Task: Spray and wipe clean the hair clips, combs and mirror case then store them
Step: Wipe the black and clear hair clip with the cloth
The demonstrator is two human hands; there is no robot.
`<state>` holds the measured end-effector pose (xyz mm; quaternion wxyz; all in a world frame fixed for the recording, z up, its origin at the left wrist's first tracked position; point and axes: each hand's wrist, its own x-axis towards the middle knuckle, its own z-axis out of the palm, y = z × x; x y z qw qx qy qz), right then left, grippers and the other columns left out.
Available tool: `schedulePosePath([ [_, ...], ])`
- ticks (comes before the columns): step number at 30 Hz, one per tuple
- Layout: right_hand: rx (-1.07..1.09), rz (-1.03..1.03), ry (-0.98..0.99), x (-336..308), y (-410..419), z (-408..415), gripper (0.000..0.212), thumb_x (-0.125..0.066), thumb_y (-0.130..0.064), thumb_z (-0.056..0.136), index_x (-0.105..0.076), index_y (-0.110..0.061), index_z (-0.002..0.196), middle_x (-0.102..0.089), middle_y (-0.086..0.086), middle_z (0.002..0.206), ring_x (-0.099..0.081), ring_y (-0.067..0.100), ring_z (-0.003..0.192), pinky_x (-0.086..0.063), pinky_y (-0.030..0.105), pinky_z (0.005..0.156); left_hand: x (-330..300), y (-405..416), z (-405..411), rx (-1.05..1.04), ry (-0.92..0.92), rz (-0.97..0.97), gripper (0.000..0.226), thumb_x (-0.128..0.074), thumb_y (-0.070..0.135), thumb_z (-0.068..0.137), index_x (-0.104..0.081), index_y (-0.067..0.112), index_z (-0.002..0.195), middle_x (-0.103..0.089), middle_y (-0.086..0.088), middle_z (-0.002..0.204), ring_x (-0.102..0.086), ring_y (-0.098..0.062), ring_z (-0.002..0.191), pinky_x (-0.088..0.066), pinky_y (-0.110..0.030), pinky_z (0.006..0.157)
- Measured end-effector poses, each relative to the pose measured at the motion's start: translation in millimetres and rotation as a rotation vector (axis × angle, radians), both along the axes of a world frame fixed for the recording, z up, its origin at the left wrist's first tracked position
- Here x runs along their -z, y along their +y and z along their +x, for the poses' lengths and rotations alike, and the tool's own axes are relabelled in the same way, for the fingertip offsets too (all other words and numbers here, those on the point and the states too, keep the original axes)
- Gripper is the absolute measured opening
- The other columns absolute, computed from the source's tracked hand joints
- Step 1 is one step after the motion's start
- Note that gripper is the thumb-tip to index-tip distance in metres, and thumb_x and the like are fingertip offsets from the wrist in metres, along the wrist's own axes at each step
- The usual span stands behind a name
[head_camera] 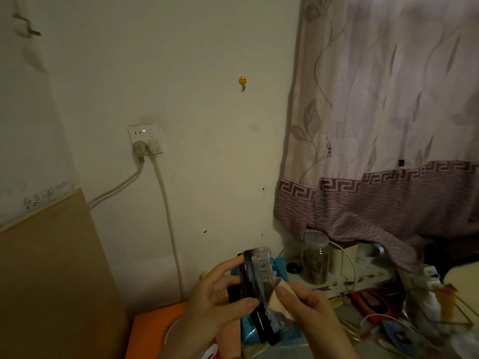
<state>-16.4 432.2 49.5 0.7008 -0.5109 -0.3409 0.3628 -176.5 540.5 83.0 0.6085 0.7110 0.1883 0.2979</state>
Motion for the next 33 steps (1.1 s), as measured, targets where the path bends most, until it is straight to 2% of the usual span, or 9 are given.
schedulePosePath([
  [3, 0.103, 0.023, 0.048, -1.0, -1.6, 0.4, 0.033, -0.067, -0.033, 0.07, -0.075, -0.005, 0.085, -0.063, 0.015, 0.074, -0.054, 0.023, 0.07, -0.043, 0.031, 0.067, 8.1, -4.7, 4.4, 0.12, 0.072, 0.012, 0.074, -0.089, 0.016, 0.058, -0.059, 0.034, 0.123, -0.073, -0.004, 0.104, -0.068, -0.016, 0.099, -0.053, -0.022, 0.078],
  [6, 0.17, 0.022, 0.011, -7.2, -8.5, 3.5, 0.029, -0.065, -0.035, 0.073, -0.078, -0.015, 0.089, -0.067, 0.012, 0.078, -0.057, 0.02, 0.073, -0.044, 0.035, 0.072, 14.6, -8.4, 9.2, 0.205, 0.112, -0.009, 0.074, -0.087, 0.007, 0.059, -0.059, 0.028, 0.124, -0.073, -0.005, 0.104, -0.069, -0.019, 0.099, -0.054, -0.021, 0.077],
  [11, 0.172, 0.005, 0.012, -0.7, -27.3, 6.2, 0.035, -0.064, -0.033, 0.074, -0.074, -0.002, 0.088, -0.066, 0.014, 0.079, -0.06, 0.019, 0.072, -0.05, 0.025, 0.066, 25.5, -11.3, 16.1, 0.259, 0.086, -0.038, 0.074, -0.091, 0.018, 0.055, -0.063, 0.034, 0.122, -0.072, -0.006, 0.107, -0.068, -0.022, 0.101, -0.054, -0.024, 0.078],
  [15, 0.138, -0.108, 0.048, 17.9, -40.3, -4.1, 0.04, -0.067, -0.037, 0.071, -0.071, 0.002, 0.082, -0.057, 0.016, 0.076, -0.048, 0.023, 0.073, -0.038, 0.029, 0.064, 31.6, -14.4, 25.7, 0.137, -0.017, -0.11, 0.072, -0.086, 0.026, 0.048, -0.063, 0.039, 0.115, -0.074, 0.007, 0.099, -0.07, -0.008, 0.091, -0.055, -0.017, 0.066],
  [20, 0.21, -0.169, 0.075, 37.3, -58.5, -10.1, 0.029, -0.069, -0.043, 0.066, -0.068, -0.014, 0.069, -0.04, 0.009, 0.067, -0.035, 0.012, 0.057, -0.028, 0.024, 0.058, 43.9, -12.0, 36.5, 0.047, -0.1, -0.191, 0.069, -0.085, 0.03, 0.046, -0.065, 0.048, 0.11, -0.073, 0.005, 0.1, -0.071, -0.017, 0.094, -0.059, -0.033, 0.069],
  [25, 0.273, -0.185, 0.026, 53.5, -68.4, -11.3, 0.042, -0.066, -0.05, 0.068, -0.066, -0.01, 0.08, -0.038, 0.012, 0.076, -0.032, 0.021, 0.071, -0.03, 0.025, 0.06, 60.4, -18.9, 43.1, 0.034, -0.121, -0.21, 0.065, -0.083, 0.032, 0.052, -0.064, 0.051, 0.111, -0.073, -0.001, 0.106, -0.07, -0.02, 0.098, -0.058, -0.037, 0.074],
  [27, 0.285, -0.189, 0.018, 60.5, -71.8, -10.2, 0.05, -0.066, -0.049, 0.071, -0.065, 0.0, 0.082, -0.039, 0.013, 0.077, -0.032, 0.021, 0.072, -0.029, 0.026, 0.061, 69.3, -20.0, 46.5, 0.041, -0.114, -0.246, 0.063, -0.081, 0.032, 0.052, -0.064, 0.052, 0.109, -0.072, -0.002, 0.107, -0.069, -0.022, 0.1, -0.057, -0.039, 0.078],
  [30, 0.319, -0.19, 0.013, 72.7, -77.5, -4.5, 0.054, -0.065, -0.044, 0.078, -0.057, 0.01, 0.081, -0.036, 0.024, 0.071, -0.03, 0.021, 0.063, -0.029, 0.022, 0.056, 84.1, -26.3, 54.0, 0.038, -0.069, -0.231, 0.06, -0.079, 0.033, 0.061, -0.06, 0.054, 0.114, -0.07, 0.013, 0.108, -0.063, -0.014, 0.11, -0.051, -0.041, 0.09],
  [33, 0.345, -0.21, 0.038, 85.3, -82.8, 5.3, 0.028, -0.063, -0.026, 0.087, -0.071, 0.0, 0.081, -0.056, 0.007, 0.061, -0.048, 0.006, 0.052, -0.039, 0.016, 0.05, 101.6, -35.2, 66.1, 0.043, -0.048, -0.248, 0.052, -0.077, 0.027, 0.071, -0.06, 0.059, 0.108, -0.066, 0.029, 0.103, -0.06, 0.004, 0.105, -0.05, -0.03, 0.085],
])
